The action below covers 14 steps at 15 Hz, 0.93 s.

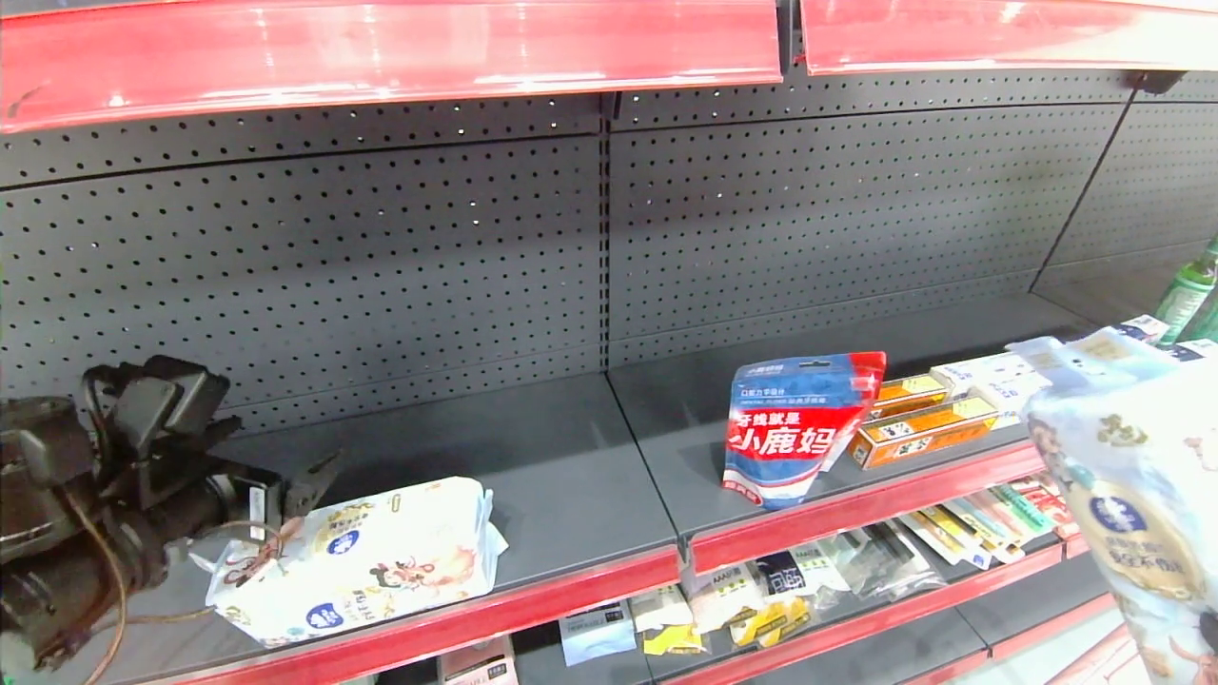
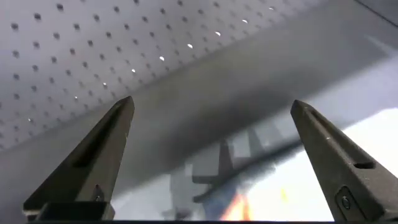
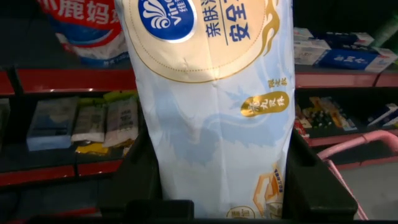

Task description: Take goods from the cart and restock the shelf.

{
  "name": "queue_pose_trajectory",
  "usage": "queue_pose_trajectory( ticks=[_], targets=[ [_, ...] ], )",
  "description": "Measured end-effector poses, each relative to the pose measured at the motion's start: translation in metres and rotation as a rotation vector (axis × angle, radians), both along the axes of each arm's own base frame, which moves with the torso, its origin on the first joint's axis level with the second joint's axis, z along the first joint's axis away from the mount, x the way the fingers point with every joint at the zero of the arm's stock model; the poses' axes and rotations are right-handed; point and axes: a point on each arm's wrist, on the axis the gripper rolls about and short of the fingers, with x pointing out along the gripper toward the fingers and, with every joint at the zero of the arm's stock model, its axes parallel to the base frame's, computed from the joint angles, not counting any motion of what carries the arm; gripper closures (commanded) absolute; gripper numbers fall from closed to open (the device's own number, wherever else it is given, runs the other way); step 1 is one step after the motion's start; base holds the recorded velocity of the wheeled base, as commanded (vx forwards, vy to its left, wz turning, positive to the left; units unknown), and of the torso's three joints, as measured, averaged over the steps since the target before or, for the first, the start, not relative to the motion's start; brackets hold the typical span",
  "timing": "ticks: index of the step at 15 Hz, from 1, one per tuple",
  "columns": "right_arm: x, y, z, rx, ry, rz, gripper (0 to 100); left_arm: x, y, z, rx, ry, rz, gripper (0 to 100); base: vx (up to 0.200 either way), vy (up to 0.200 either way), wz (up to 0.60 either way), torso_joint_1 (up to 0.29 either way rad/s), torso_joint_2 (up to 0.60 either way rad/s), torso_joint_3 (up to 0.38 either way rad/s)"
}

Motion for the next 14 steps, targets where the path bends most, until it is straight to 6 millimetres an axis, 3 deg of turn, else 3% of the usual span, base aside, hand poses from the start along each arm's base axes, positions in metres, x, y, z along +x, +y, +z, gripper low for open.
queue_pose_trajectory(
  ticks=[9, 14],
  targets=[
    [0.008, 0.002, 0.003, -0.015, 0.041, 0.095, 100, -0.110, 0.004, 0.008, -0.011, 0.043, -0.199, 0, 0.000, 0.000, 0.00, 0.000, 0.00, 0.000],
    [0.021, 0.003, 0.031, -0.051, 0.016, 0.116, 100, -0.201, 0.011, 0.000, -0.009, 0.135, -0.219, 0, 0.000, 0.000, 0.12, 0.000, 0.00, 0.000]
  ],
)
